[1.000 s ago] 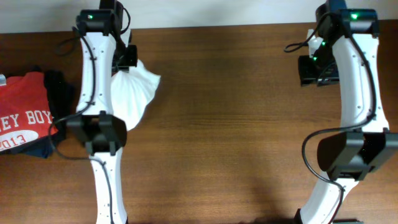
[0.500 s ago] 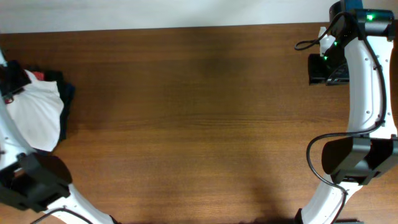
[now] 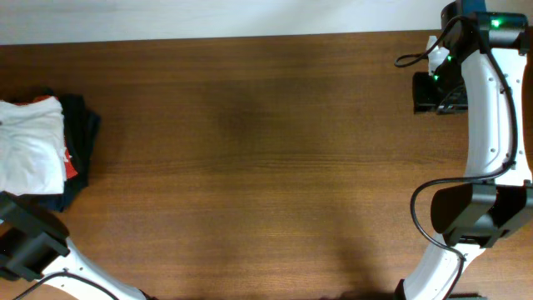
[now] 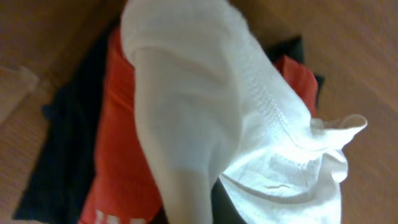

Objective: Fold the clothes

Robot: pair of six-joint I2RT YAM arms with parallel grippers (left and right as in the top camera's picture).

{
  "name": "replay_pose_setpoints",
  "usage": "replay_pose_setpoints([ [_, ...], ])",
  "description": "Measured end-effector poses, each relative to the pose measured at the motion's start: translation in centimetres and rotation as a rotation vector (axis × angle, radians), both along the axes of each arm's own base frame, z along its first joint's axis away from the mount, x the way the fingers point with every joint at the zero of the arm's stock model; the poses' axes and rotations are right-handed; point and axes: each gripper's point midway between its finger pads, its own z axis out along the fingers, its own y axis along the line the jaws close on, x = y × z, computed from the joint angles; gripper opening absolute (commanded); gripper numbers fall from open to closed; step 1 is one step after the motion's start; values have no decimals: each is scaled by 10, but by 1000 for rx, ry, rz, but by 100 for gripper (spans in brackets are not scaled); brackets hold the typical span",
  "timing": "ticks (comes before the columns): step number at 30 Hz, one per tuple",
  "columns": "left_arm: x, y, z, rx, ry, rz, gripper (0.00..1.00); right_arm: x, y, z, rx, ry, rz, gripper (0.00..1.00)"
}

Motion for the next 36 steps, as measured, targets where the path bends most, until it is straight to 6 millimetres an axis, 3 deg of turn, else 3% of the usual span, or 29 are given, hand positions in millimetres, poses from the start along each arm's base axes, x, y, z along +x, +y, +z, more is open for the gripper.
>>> replay_pose_setpoints([
  [1, -1, 6, 2, 12, -11, 8, 35, 0, 0, 0, 0, 0, 0, 46],
  [2, -1, 10, 3, 20, -20, 12, 63, 0, 0, 0, 0, 0, 0, 46],
  [3, 0, 15, 6, 36, -33, 16, 80, 0, 0, 0, 1, 0, 0, 46],
  [4, 0, 19, 7, 44, -43, 23, 96, 0, 1, 0, 8, -1, 0, 47],
  [5, -1, 21, 8, 46, -45, 27, 99, 0, 3, 0, 15, -2, 2, 47],
  [7, -3, 26, 9, 50, -51, 38, 99, 1, 5, 0, 29, -4, 2, 50],
  [9, -2, 27, 11, 34, -80, 32, 99, 1, 6, 0, 35, -4, 4, 60],
  [11, 0, 25, 12, 4, -111, 16, 99, 1, 7, 0, 42, -5, 2, 85],
  [13, 5, 18, 15, -42, -156, -15, 99, 1, 10, 0, 58, -7, 3, 99],
  [19, 38, -21, 23, -67, -189, -117, 99, 4, 36, 1, 209, -23, 17, 98],
  [26, 88, -122, 23, -53, -120, -310, 99, -6, 66, -14, 393, 48, 15, 99],
  [31, 88, -158, 25, -36, -60, -366, 99, -7, 66, -16, 399, 53, 13, 99],
  [33, 87, -197, 26, -40, -11, -439, 99, -7, 65, -16, 397, 51, 19, 99],
  [34, 80, -237, 19, -65, 63, -511, 99, -7, 62, -17, 386, 52, 19, 99],
  [36, 65, -283, 10, -81, 170, -601, 99, -8, 56, -19, 357, 58, 18, 99],
])
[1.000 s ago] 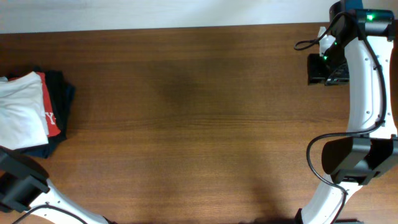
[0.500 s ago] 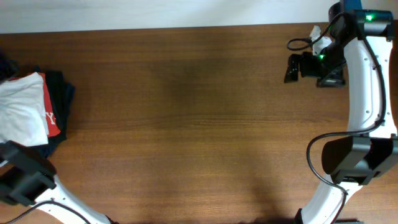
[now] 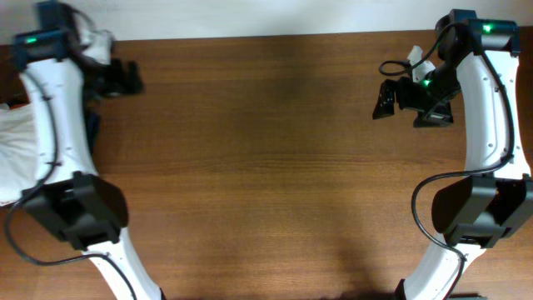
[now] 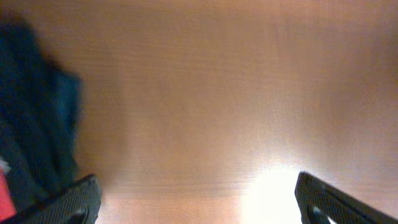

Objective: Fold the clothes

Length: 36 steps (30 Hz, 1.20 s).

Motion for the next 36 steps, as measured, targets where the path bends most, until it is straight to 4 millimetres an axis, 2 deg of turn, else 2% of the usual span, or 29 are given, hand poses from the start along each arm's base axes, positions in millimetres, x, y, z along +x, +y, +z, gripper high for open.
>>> replay_pose_setpoints([
  [3, -42, -68, -10, 11, 196, -155, 99, -1, -9, -2, -32, 7, -11, 99],
  [4, -50, -76, -11, 15, 230, -175, 99, -2, -11, -3, -36, 10, -13, 99],
  [6, -64, -83, -12, 20, 284, -189, 99, -8, -10, -11, -33, 48, -14, 99],
  [8, -66, -83, -10, 18, 286, -155, 99, -26, -9, -26, -28, 122, -12, 99],
  [9, -73, -82, -9, 23, 297, -141, 99, -40, -7, -35, -24, 176, -11, 99],
  [11, -89, -78, -3, 43, 305, -122, 99, -55, -6, -43, -22, 216, -9, 99],
  [13, -128, -72, 5, 71, 336, -100, 99, -63, -5, -42, -29, 192, -9, 99],
  [14, -144, -70, 11, 81, 319, -92, 99, -67, -4, -36, -35, 151, -10, 99],
  [17, -166, -69, 17, 93, 200, -77, 99, -79, -3, -13, -63, -18, -15, 99],
  [19, -183, -68, 26, 99, 65, -65, 99, -97, -1, 10, -86, -184, -19, 99],
  [21, -195, -68, 33, 103, -57, -58, 99, -117, 2, 17, -103, -299, -19, 99],
  [23, -218, -67, 42, 108, -194, -42, 99, -140, 5, 22, -120, -401, -11, 99],
  [25, -234, -67, 53, 104, -332, -24, 99, -160, 8, 37, -138, -519, -12, 99],
  [29, -271, -67, 63, 99, -515, -3, 99, -196, 13, 76, -174, -758, -17, 99],
  [32, -282, -67, 76, 100, -600, 1, 99, -212, 16, 90, -187, -850, -19, 99],
  [36, -286, -67, 74, 100, -598, 1, 99, -215, 16, 93, -190, -869, -19, 99],
])
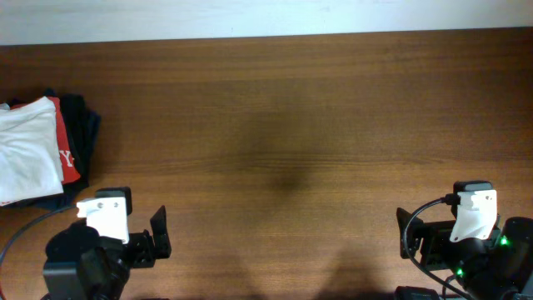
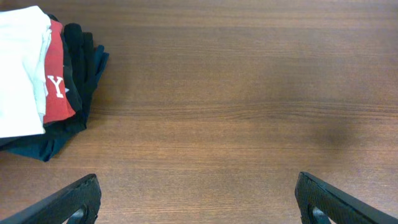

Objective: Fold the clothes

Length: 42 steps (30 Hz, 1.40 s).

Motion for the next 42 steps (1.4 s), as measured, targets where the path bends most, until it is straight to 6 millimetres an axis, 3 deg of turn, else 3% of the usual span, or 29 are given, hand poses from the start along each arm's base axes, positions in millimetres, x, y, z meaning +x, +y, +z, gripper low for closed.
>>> replay_pose_setpoints([
  [9, 0, 0, -1, 0, 3, 0, 99, -3, 0, 2, -17, -16, 8, 99],
  [13, 0, 0, -1, 0, 3, 0, 99, -9, 11, 23, -71, -237, 92, 99],
  [15, 0, 0, -1, 0, 5, 0, 99, -8, 10, 22, -83, -333, 88, 99],
  [17, 0, 0, -2, 0, 6, 0, 99, -2, 8, 6, -90, -403, 78, 99],
  [19, 0, 0, -2, 0, 6, 0, 99, 14, 7, -31, -96, -425, 71, 99],
  [21, 0, 0, -2, 0, 5, 0, 99, 28, 7, -38, -98, -511, 63, 99],
  [23, -1, 0, -2, 0, 7, 0, 99, 41, 8, -61, -98, -542, 60, 99],
  [32, -2, 0, -5, 0, 20, 0, 99, 80, -1, -90, -118, -693, -4, 99],
  [35, -7, 0, -11, 0, 50, 0, 99, 85, -4, -101, -122, -713, -18, 99],
  [38, -8, 0, -12, 0, 54, 0, 99, 86, -5, -131, -127, -625, -19, 99],
  [42, -16, 0, -21, 0, 106, 0, 99, 87, -7, -133, -130, -616, -27, 99],
])
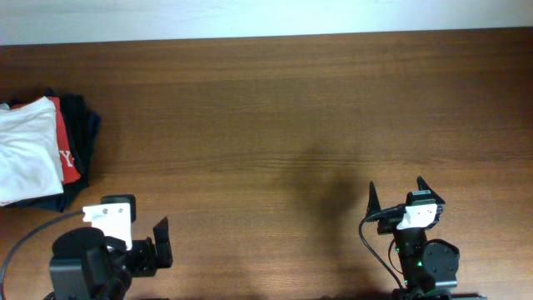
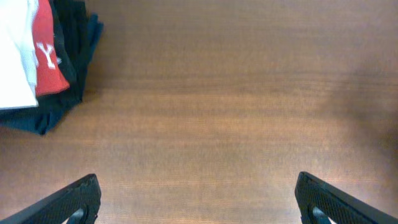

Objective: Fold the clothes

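Observation:
The clothes (image 1: 37, 150) lie in a folded pile at the table's left edge, a white garment on top, a red one with white letters under it, and dark ones at the bottom. The left wrist view has the pile (image 2: 43, 62) at its upper left. My left gripper (image 1: 158, 246) is drawn back at the near left, well short of the pile. Its fingers (image 2: 74, 202) stand wide apart over bare wood, so the left gripper (image 2: 198, 182) is open and holds nothing. My right gripper (image 1: 396, 193) sits at the near right, open and empty.
The brown wooden table (image 1: 266, 108) spans the whole view, with a pale wall strip along its far edge. Both arm bases stand at the near edge. Apart from the pile, nothing lies on the wood.
My right arm has shifted left along the near edge, and its gripper now points towards the far side. The left arm has barely moved. The pile is unchanged.
At first the white garment filled the left wrist view over the pile, and my right arm reached to the far right corner. Then both arms stretched to the far corners, the left gripper open beside the pile. After that both were drawn back to the near edge, where they remain.

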Robot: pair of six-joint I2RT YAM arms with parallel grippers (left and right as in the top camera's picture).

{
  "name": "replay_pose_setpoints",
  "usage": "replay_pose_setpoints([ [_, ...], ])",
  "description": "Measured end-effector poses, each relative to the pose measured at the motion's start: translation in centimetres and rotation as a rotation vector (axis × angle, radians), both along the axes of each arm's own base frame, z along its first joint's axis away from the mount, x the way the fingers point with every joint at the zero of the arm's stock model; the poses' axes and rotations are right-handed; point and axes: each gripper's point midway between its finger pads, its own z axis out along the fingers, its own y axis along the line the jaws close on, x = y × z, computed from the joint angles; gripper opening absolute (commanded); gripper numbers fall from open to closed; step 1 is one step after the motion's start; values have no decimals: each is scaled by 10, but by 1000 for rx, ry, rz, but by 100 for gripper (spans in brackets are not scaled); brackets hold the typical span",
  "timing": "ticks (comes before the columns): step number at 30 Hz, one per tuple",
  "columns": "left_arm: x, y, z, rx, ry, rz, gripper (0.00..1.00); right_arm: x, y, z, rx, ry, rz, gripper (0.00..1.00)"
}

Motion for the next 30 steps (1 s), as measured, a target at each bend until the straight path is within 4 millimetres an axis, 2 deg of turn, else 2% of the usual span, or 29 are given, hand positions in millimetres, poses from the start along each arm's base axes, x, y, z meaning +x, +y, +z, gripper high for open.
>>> replay_pose_setpoints([
  [4, -8, 0, -8, 0, 48, 0, 99, 0, 0, 0, 0, 0, 0, 99],
  [20, -9, 0, -8, 0, 44, 0, 99, 0, 0, 0, 0, 0, 0, 99],
  [23, -13, -1, -1, 0, -13, -4, 99, 0, 0, 0, 0, 0, 0, 99],
  [25, -3, -1, 11, 3, -132, -10, 99, 0, 0, 0, 0, 0, -1, 99],
  [28, 6, -2, 2, 4, -251, -15, 99, 0, -1, 0, -1, 0, -5, 99],
  [30, 11, -3, -22, 2, -296, -17, 99, 0, -1, 0, -1, 0, -5, 99],
])
